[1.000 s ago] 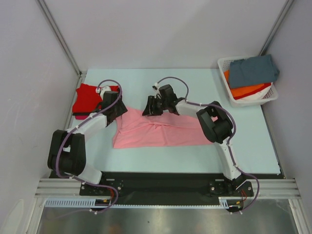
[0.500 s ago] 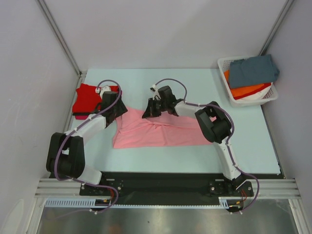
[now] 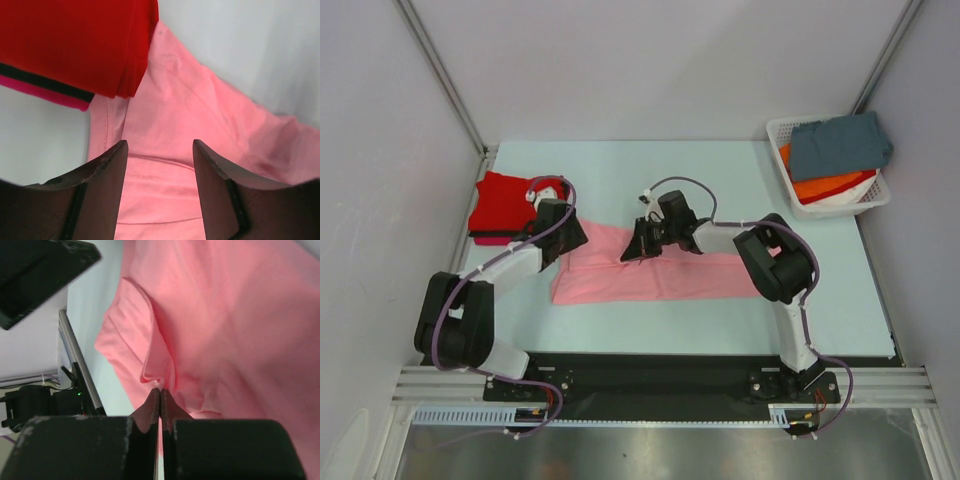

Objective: Fold and stack the t-shirts
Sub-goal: Fold the tshirt

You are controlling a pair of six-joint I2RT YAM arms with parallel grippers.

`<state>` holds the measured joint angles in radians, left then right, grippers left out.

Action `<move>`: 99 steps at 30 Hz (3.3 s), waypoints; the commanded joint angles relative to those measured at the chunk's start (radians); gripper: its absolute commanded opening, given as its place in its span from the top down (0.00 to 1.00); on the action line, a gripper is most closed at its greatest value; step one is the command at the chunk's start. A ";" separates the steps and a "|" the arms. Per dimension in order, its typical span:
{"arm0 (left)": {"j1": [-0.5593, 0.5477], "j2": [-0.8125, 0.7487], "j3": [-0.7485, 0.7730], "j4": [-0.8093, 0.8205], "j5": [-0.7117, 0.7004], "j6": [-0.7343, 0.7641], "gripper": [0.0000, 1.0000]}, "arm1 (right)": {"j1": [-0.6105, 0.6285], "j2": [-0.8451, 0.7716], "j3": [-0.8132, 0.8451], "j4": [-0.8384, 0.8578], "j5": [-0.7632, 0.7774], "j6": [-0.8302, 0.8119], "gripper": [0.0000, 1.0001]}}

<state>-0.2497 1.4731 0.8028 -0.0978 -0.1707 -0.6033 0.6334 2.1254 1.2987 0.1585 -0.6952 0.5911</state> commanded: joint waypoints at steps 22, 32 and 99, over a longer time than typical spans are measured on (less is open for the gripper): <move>-0.026 0.007 -0.100 0.075 -0.004 0.025 0.53 | -0.006 -0.064 -0.062 0.113 -0.121 -0.008 0.98; -0.028 0.004 -0.111 0.069 -0.046 0.017 0.71 | -0.009 -0.062 -0.062 0.111 -0.132 -0.011 0.98; -0.304 -0.547 -0.376 -0.184 -0.110 -0.088 1.00 | -0.038 -0.085 -0.162 0.049 -0.092 -0.068 0.85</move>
<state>-0.5392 0.9512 0.4435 -0.2745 -0.2630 -0.6594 0.6033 2.0605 1.1439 0.1925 -0.7906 0.5499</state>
